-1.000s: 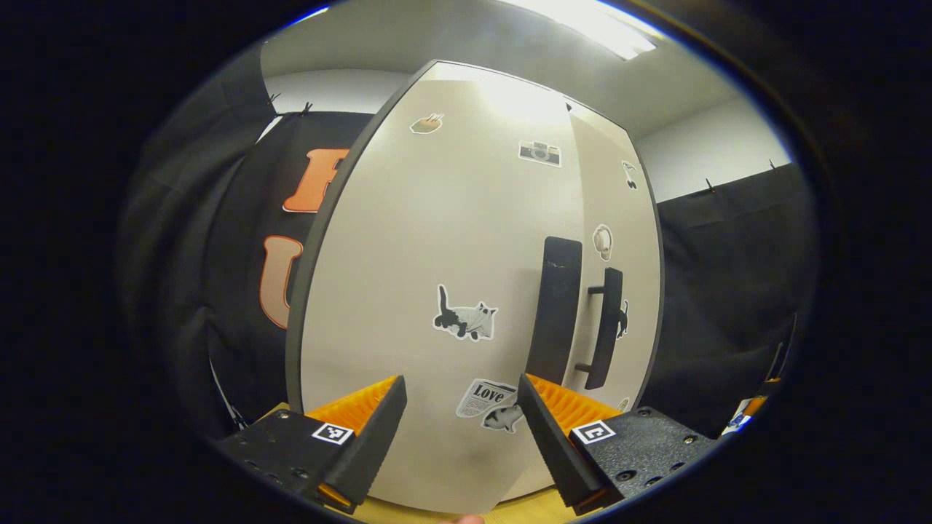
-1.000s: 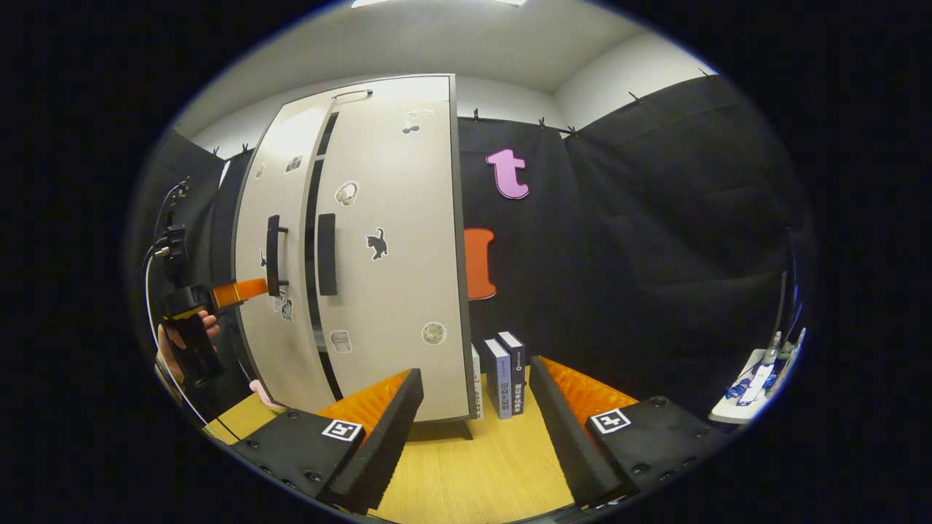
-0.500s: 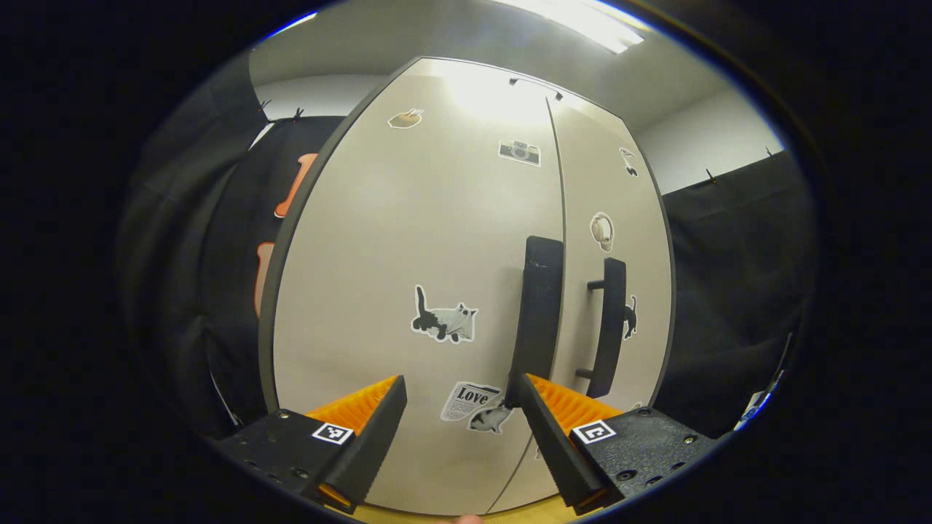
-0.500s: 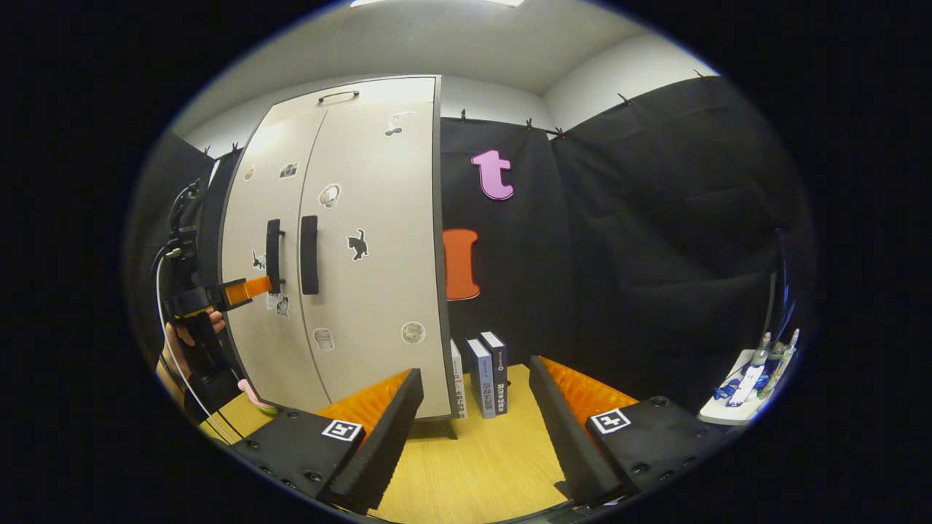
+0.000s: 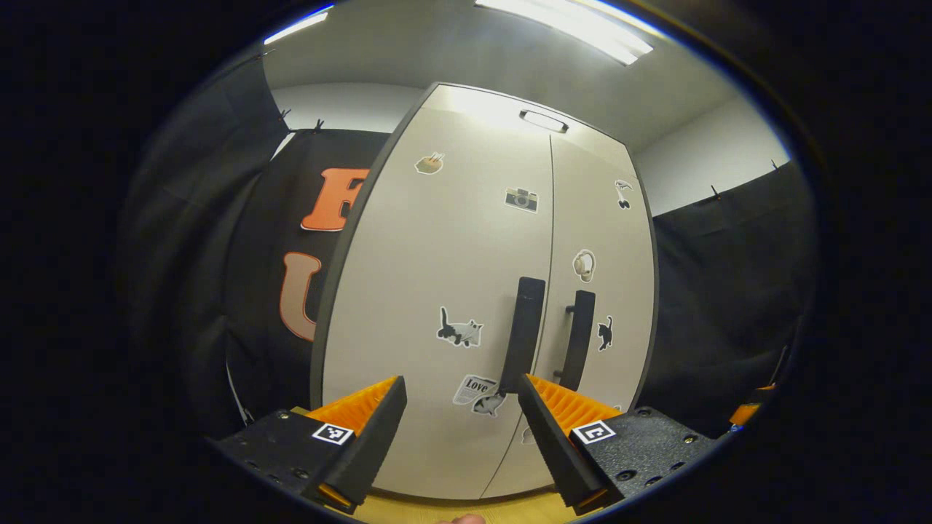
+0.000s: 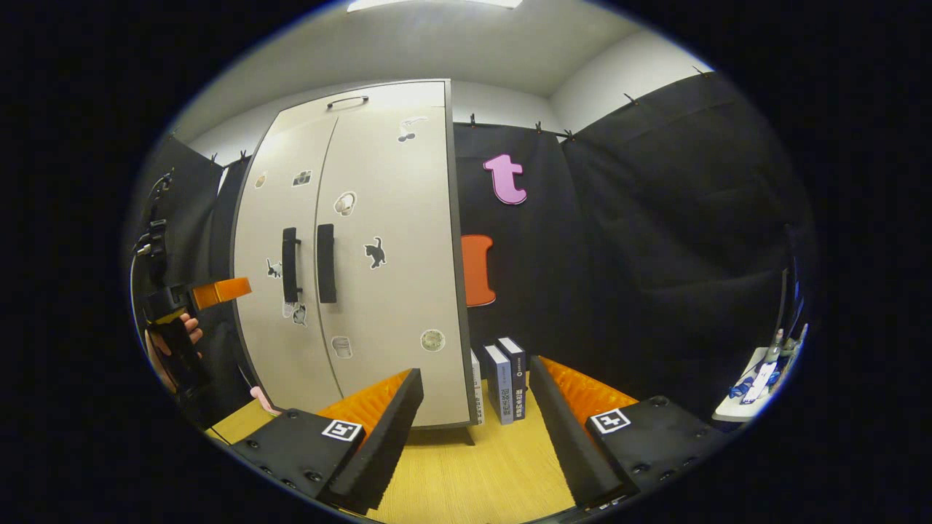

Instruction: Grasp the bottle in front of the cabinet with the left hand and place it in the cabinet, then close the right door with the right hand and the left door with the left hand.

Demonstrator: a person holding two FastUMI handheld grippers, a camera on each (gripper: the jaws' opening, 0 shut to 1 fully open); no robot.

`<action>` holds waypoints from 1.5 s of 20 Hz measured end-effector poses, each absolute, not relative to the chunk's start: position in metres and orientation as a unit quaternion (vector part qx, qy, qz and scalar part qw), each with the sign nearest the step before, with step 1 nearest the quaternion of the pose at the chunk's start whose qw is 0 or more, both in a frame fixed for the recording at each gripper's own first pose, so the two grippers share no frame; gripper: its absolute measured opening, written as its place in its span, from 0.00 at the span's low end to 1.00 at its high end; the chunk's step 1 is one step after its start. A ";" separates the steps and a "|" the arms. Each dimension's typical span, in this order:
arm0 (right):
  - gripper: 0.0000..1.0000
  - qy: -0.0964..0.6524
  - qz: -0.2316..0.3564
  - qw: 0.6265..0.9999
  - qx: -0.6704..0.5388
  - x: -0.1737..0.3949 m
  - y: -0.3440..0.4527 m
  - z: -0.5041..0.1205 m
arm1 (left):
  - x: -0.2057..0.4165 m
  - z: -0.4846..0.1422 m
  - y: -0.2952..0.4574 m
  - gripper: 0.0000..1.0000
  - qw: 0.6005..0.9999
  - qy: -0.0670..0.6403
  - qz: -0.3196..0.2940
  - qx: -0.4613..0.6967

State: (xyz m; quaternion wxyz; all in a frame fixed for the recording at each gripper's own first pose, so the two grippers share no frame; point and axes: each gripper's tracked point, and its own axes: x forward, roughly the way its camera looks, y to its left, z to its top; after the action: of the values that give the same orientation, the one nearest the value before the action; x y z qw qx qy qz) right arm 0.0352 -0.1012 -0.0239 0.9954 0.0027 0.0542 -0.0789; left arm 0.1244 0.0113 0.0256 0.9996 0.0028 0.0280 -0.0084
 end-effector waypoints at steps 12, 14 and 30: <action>0.97 0.051 -0.044 0.998 0.013 0.035 -0.058 -0.052 | -0.011 -0.016 0.076 0.94 0.996 0.043 0.072 0.026; 0.97 0.054 -0.036 0.998 0.009 0.030 -0.048 -0.056 | -0.024 -0.018 0.080 0.94 0.994 0.046 0.082 0.056; 0.97 0.053 -0.015 0.998 0.015 0.006 -0.031 -0.054 | -0.046 -0.001 0.038 0.94 0.997 0.024 0.032 0.063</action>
State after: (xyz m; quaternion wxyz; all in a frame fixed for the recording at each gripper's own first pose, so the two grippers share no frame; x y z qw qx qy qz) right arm 0.0061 -0.0313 -0.0535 0.9984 0.0152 0.0531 -0.0146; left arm -0.0458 0.0384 -0.0008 0.9972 0.0627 0.0238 0.0317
